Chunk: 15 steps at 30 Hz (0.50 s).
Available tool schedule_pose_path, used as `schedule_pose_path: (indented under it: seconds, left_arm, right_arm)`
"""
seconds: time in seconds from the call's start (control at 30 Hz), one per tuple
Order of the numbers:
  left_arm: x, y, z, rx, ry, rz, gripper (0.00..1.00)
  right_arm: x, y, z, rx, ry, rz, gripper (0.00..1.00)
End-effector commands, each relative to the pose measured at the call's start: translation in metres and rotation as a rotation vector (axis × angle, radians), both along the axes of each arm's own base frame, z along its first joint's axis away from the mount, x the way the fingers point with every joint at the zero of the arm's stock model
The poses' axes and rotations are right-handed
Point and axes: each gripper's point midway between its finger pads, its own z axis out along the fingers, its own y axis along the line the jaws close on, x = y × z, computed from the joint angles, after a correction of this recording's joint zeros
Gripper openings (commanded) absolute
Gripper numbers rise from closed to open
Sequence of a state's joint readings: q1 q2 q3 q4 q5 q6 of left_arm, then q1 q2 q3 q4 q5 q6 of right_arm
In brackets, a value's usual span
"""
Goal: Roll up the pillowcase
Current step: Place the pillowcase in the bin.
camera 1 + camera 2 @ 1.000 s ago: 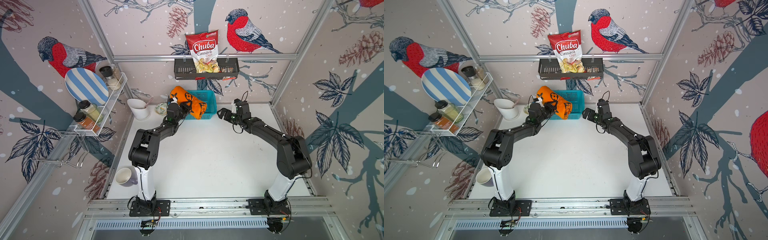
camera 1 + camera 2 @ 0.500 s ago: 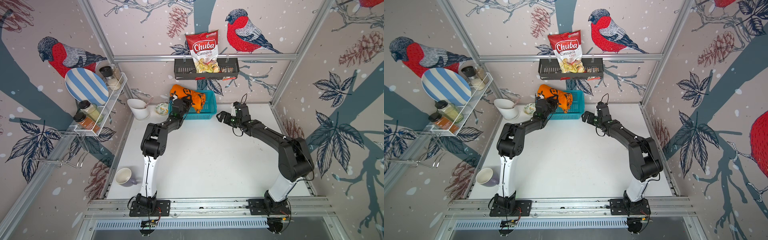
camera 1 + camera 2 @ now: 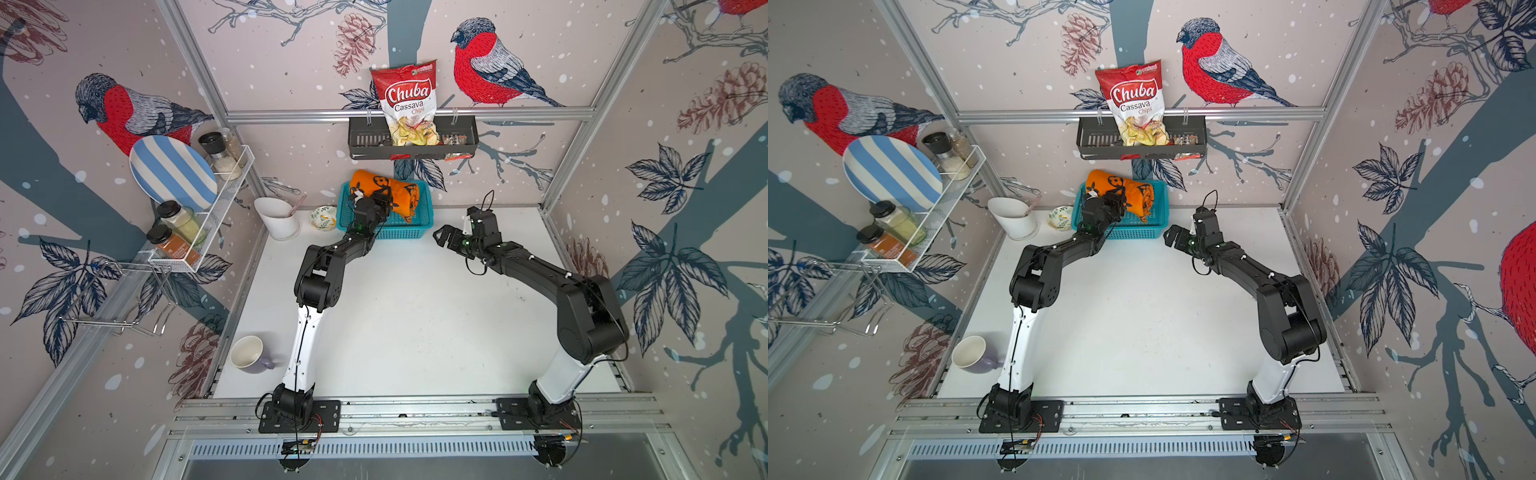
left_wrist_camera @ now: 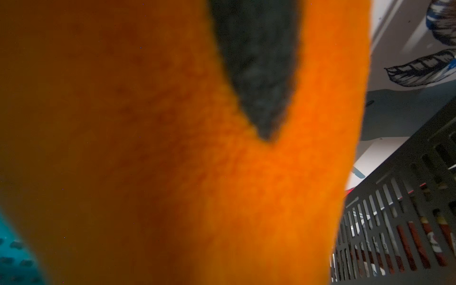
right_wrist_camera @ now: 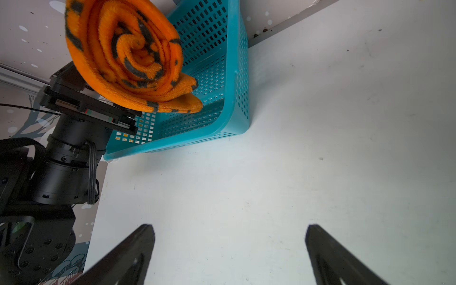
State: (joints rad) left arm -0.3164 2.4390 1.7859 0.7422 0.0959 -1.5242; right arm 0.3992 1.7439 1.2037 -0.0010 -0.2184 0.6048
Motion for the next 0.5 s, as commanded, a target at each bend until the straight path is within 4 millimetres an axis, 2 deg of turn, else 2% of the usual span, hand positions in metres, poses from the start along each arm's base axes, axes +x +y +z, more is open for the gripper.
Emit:
schedule_pose_path:
  seconds: [0.0,0.07,0.27,0.47]
  left_arm:
    - [0.001,0.002,-0.003,-0.024,-0.002,0.016,0.82]
    - [0.001,0.003,-0.009,-0.035,0.014,0.017,0.96]
    - [0.0,0.004,-0.03,-0.054,0.066,0.022,0.97]
    - [-0.001,0.004,-0.028,-0.047,0.077,0.02,0.97]
  right_arm:
    - [0.001,0.001,0.007,0.015,-0.021,-0.001,1.0]
    - [0.001,0.0,0.007,0.013,-0.02,-0.005,1.0]
    - [0.001,-0.002,0.011,0.01,-0.027,-0.013,1.0]
    - [0.0,-0.006,0.013,0.008,-0.033,-0.023,1.0]
